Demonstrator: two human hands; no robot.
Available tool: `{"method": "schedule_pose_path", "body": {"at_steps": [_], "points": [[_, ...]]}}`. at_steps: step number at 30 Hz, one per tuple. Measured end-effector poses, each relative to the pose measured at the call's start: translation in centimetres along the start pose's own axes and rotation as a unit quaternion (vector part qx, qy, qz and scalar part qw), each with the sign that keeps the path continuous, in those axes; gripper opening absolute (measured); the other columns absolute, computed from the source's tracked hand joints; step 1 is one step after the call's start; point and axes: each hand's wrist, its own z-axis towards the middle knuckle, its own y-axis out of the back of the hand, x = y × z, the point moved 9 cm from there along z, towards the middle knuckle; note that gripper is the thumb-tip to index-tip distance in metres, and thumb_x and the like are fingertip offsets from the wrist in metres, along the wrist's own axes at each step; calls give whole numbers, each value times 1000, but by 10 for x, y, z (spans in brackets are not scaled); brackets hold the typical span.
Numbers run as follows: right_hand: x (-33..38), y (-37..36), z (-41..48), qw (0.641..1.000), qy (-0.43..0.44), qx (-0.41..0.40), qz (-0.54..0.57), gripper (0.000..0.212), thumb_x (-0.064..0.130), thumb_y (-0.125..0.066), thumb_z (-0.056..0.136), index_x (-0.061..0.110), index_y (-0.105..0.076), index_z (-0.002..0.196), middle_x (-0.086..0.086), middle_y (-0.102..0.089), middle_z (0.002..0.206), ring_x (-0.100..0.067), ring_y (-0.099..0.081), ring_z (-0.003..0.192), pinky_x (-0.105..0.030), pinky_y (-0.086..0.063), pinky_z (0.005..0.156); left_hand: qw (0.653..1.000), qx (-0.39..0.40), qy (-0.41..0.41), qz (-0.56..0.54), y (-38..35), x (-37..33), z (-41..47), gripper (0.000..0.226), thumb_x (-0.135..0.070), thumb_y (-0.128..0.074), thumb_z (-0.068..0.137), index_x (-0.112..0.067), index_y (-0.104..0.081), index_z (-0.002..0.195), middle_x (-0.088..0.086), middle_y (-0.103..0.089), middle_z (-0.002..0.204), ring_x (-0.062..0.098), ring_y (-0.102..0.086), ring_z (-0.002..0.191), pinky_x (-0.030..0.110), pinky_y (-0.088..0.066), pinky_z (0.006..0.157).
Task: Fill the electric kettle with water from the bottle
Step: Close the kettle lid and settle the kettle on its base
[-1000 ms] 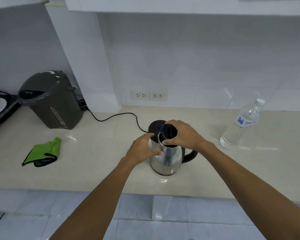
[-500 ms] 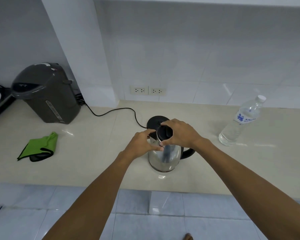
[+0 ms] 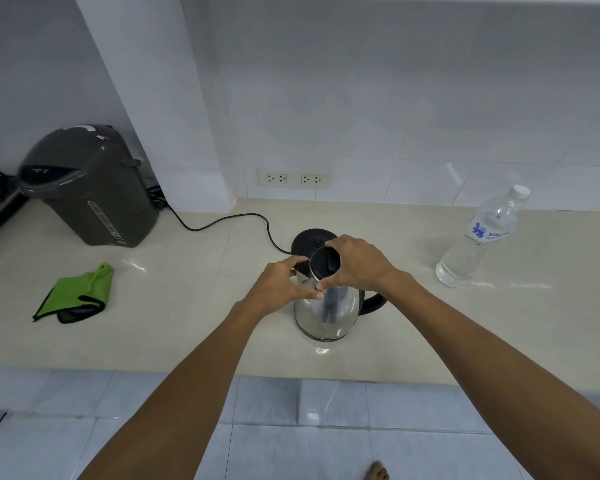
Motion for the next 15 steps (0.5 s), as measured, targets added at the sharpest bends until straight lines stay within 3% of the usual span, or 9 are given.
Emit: {"method": "schedule_pose_path", "body": {"at_steps": [12,15], "points": [[0,-2,5,1000,-6,1,-7,111,67,-85,60,15,-44,149,-2,-53,143,-24,-53,129,-38,-48,102,1000,-2,8,-15,2,0,-1,95,-39,-102,67,-25,-58,150,-4,-66,142,19,-56,140,28,-44,100],[0,-1,6,1000,-3,-1,-8,111,67,-85,59,15,-45,149,-2,-54,142,-24,-54,127,-38,-49,100,1000,-3,10,-18,2,2,-1,91,-36,-102,68,-26,-59,147,-9,-65,130,17,-57,137,27,-44,100]]}}
